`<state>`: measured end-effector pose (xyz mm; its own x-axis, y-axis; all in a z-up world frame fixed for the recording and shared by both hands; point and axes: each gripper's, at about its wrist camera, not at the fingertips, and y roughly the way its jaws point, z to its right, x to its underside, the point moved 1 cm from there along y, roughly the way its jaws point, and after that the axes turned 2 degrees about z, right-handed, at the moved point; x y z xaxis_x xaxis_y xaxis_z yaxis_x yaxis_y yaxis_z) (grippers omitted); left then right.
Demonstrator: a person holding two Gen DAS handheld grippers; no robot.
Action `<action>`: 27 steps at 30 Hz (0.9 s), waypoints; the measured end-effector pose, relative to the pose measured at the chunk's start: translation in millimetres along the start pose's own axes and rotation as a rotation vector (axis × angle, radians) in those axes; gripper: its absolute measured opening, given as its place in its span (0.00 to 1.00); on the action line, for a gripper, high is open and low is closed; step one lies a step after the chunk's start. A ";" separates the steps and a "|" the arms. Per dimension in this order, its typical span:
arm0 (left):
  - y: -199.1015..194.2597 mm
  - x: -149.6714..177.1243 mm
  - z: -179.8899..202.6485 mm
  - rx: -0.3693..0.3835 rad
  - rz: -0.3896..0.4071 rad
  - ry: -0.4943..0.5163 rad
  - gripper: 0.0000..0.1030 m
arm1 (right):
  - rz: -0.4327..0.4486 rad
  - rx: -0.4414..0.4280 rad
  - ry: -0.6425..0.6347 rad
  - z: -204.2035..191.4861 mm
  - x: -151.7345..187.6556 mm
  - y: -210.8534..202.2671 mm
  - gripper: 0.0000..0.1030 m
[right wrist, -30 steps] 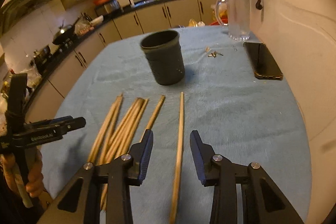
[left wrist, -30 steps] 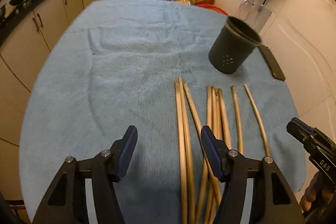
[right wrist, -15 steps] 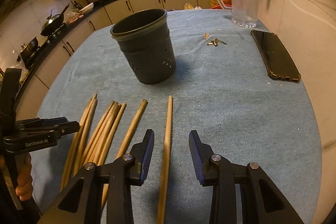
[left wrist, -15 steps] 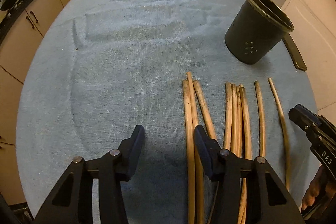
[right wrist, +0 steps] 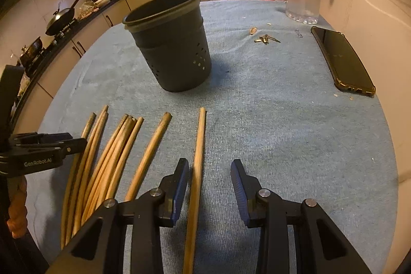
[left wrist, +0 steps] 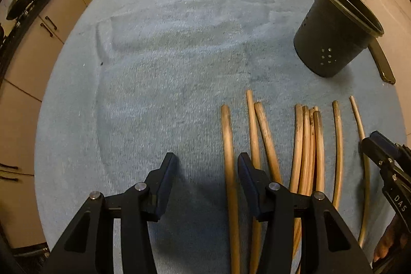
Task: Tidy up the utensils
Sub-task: 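Lower the left gripper onto one chopstick and close while the right gripper grasps another chopstick, then lift the left gripper's chopstick over the green holder cup while the right gripper carries its chopstick there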
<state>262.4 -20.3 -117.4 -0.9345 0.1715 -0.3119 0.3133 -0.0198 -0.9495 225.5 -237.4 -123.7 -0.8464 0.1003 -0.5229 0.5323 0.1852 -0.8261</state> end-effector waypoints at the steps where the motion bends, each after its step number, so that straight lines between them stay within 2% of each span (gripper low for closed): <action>1: 0.1 -3.6 -0.9 -0.001 0.000 -0.002 0.50 | -0.003 0.002 -0.002 -0.4 -1.2 1.3 0.36; 6: 1.0 -18.4 5.4 -0.009 0.034 0.006 0.49 | -0.027 0.027 -0.031 -6.1 -14.8 12.6 0.37; 8: 0.2 -21.6 7.0 -0.009 0.044 0.019 0.45 | -0.050 0.041 -0.044 -9.8 -20.9 17.0 0.37; 11: -1.6 -23.7 14.7 -0.012 0.064 0.031 0.32 | -0.068 0.088 -0.112 -22.9 -27.1 26.3 0.37; 12: -3.9 -24.3 17.7 -0.011 0.071 0.044 0.25 | -0.064 0.110 -0.130 -26.7 -29.3 29.1 0.34; 13: -3.9 -24.3 20.5 -0.007 0.074 0.050 0.11 | -0.060 0.121 -0.147 -29.9 -30.3 30.7 0.26; 14: -4.0 -24.1 23.2 -0.003 0.076 0.050 0.09 | -0.053 0.116 -0.154 -32.7 -31.3 32.1 0.22; 16: -2.8 -27.0 27.8 0.002 0.094 0.052 0.07 | -0.037 0.145 -0.164 -35.0 -30.6 33.3 0.10; 17: -2.1 -27.6 27.6 0.018 0.109 0.043 0.07 | -0.027 0.152 -0.175 -35.7 -30.0 33.5 0.08; 19: -3.3 -22.1 23.1 0.034 0.111 0.015 0.07 | -0.016 0.124 -0.135 -29.7 -29.5 31.2 0.07; 20: -8.2 -17.9 12.8 0.041 0.120 -0.002 0.07 | 0.010 0.083 -0.114 -26.0 -29.7 22.3 0.07; 25: -68.7 -6.0 -11.6 0.120 0.256 -0.097 0.07 | 0.152 0.017 -0.034 -8.8 -29.8 -40.6 0.07; 27: -94.6 4.7 -15.1 0.129 0.326 -0.113 0.07 | 0.216 -0.022 -0.015 -3.4 -26.3 -69.9 0.07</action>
<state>231.0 -2.8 -28.5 -0.8039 0.0257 -0.5942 0.5808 -0.1811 -0.7936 210.5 -249.6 -51.4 -0.7126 0.1250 -0.6904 0.7005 0.1827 -0.6899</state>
